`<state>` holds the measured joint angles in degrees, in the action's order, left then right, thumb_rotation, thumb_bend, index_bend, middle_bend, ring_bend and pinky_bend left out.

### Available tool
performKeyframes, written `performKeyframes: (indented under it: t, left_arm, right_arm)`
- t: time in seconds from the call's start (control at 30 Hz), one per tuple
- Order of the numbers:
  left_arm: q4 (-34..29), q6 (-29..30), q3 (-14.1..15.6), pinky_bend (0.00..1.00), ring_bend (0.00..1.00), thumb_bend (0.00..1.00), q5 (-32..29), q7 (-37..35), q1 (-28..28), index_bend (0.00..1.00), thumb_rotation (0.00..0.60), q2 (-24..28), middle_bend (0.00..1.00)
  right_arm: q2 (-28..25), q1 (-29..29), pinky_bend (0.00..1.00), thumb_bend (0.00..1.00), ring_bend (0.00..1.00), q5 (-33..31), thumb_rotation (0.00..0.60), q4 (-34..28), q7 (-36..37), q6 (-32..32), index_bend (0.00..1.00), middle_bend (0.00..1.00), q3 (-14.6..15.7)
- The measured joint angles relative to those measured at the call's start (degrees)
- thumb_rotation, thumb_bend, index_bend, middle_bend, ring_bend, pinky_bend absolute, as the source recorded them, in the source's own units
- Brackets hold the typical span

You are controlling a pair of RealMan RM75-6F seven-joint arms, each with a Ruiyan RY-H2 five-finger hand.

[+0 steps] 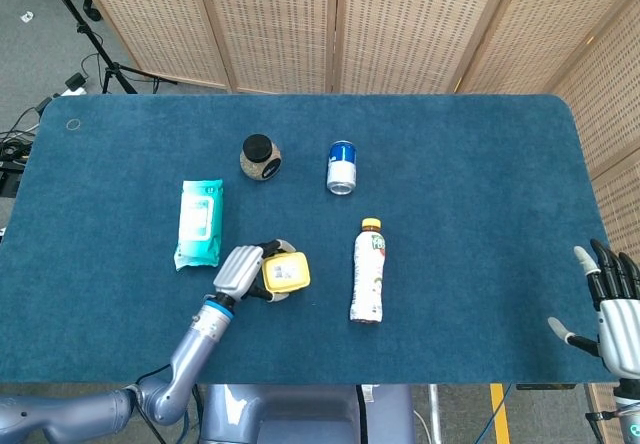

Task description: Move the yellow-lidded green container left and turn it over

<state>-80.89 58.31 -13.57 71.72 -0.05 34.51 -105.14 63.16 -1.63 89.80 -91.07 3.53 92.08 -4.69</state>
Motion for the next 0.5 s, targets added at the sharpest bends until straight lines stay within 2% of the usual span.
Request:
performKeyframes:
  t: [0.2, 0.4, 0.5]
  left_arm:
    - [-4.3, 0.6, 0.3, 0.46, 0.44, 0.0, 2.6, -3.0, -0.5, 0.54, 0.6, 4.8, 0.47]
    - [-10.4, -0.5, 1.1, 0.46, 0.44, 0.0, 4.9, -8.8, -1.4, 0.54, 0.6, 14.1, 0.47]
    - [-12.5, -2.9, 2.4, 0.46, 0.44, 0.0, 6.9, -13.2, -1.6, 0.54, 0.6, 20.5, 0.47]
  right_arm:
    - [0.1, 0.0, 0.0, 0.0, 0.0, 0.0, 0.6, 0.0, -0.1, 0.0, 0.02, 0.0, 0.0]
    - [0.2, 0.0, 0.0, 0.0, 0.0, 0.4, 0.6, -0.1, -0.6, -0.1, 0.02, 0.0, 0.2]
    - [0.4, 0.1, 0.0, 0.0, 0.0, 0.6, 0.6, -0.1, -1.1, 0.1, 0.02, 0.0, 0.4]
